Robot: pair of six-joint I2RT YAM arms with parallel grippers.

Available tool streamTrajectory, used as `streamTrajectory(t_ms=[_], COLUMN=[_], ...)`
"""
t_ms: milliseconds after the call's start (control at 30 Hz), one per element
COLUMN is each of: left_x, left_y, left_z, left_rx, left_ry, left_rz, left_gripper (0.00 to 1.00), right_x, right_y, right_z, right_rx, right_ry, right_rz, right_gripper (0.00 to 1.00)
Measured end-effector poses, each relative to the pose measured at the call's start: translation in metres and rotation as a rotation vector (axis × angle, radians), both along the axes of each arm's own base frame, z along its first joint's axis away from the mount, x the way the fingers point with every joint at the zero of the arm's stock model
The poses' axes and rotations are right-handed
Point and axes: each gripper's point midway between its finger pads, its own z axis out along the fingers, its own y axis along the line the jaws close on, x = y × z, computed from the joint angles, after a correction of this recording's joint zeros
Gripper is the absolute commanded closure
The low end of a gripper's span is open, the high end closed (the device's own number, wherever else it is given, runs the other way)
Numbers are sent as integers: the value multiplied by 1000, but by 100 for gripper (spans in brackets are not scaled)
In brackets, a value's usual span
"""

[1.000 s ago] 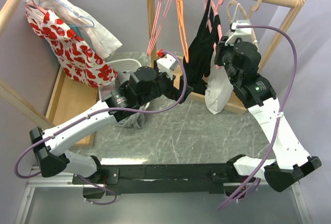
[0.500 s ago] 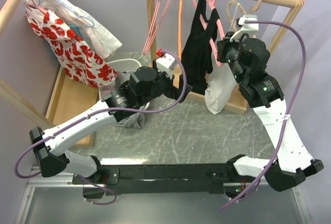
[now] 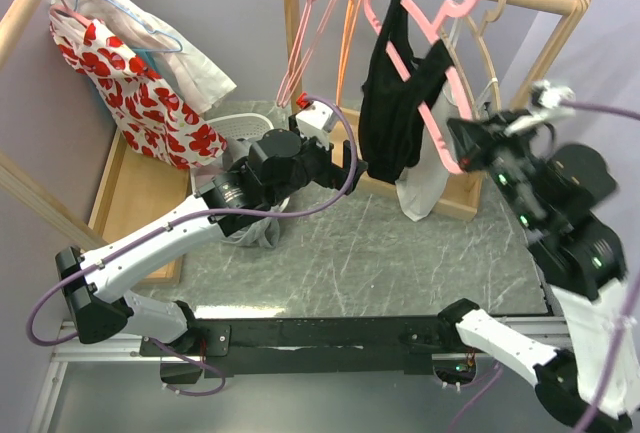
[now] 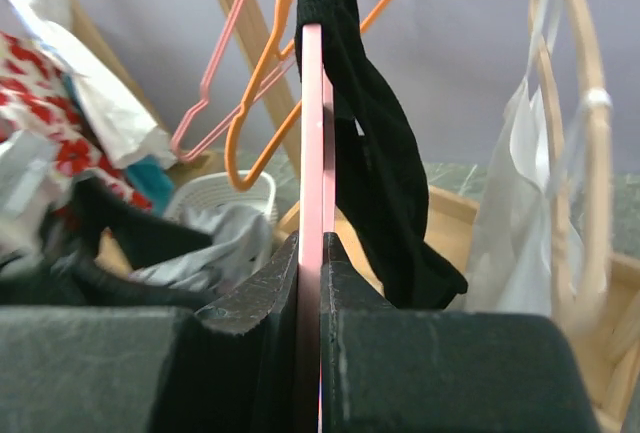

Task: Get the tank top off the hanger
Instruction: Pick up the hanger from the clothesline.

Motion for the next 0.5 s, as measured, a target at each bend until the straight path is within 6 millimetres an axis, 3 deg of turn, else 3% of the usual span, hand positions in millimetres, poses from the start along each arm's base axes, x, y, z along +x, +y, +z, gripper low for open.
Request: streamTrajectory(t_ms=[133, 233, 500], left_x=[0, 0, 2], left_y=[0, 3, 13], left_z=[0, 4, 44], left_rx=[-1, -7, -76], left_ry=[0, -6, -70], left_rz=[3, 9, 50], left_gripper=[1, 1, 1], right_x=[-33, -48, -62], right_y=[-17, -25, -9], right_z=[-2, -15, -95], right_rx=[51, 77, 46], right_ry=[0, 31, 272], right_rz=[-5, -13, 69], right_gripper=[100, 100, 100])
